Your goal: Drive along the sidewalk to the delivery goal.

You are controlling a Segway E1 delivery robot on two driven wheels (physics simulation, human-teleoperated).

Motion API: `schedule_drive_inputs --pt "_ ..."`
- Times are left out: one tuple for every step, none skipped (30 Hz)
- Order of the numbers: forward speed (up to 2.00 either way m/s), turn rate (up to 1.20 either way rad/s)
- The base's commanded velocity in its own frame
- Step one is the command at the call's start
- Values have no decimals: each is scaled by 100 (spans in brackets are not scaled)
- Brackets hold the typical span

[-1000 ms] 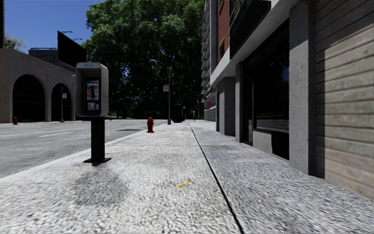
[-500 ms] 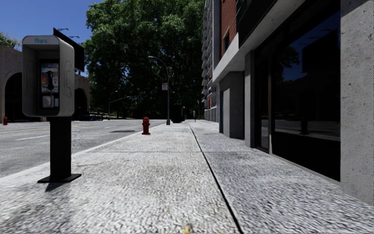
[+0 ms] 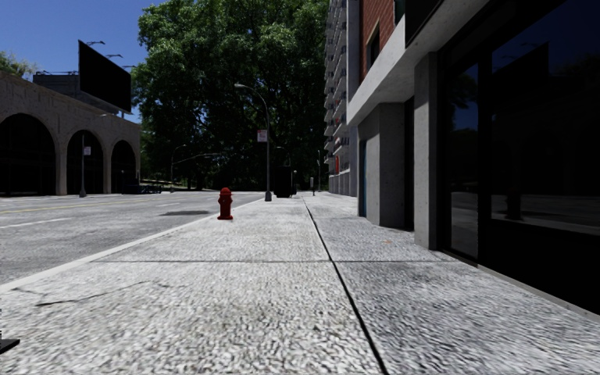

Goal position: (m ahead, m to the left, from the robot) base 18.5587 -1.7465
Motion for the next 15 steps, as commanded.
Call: schedule_drive_inputs --pt "200 0" --pt "200 0" --pt "200 0" --pt "200 0" --pt "200 0" --pt "200 0" --pt "200 0" --pt "200 0" --pt "200 0" --pt "200 0" --pt "200 0" --pt "200 0" --pt "200 0" --pt "200 0" --pt "200 0"
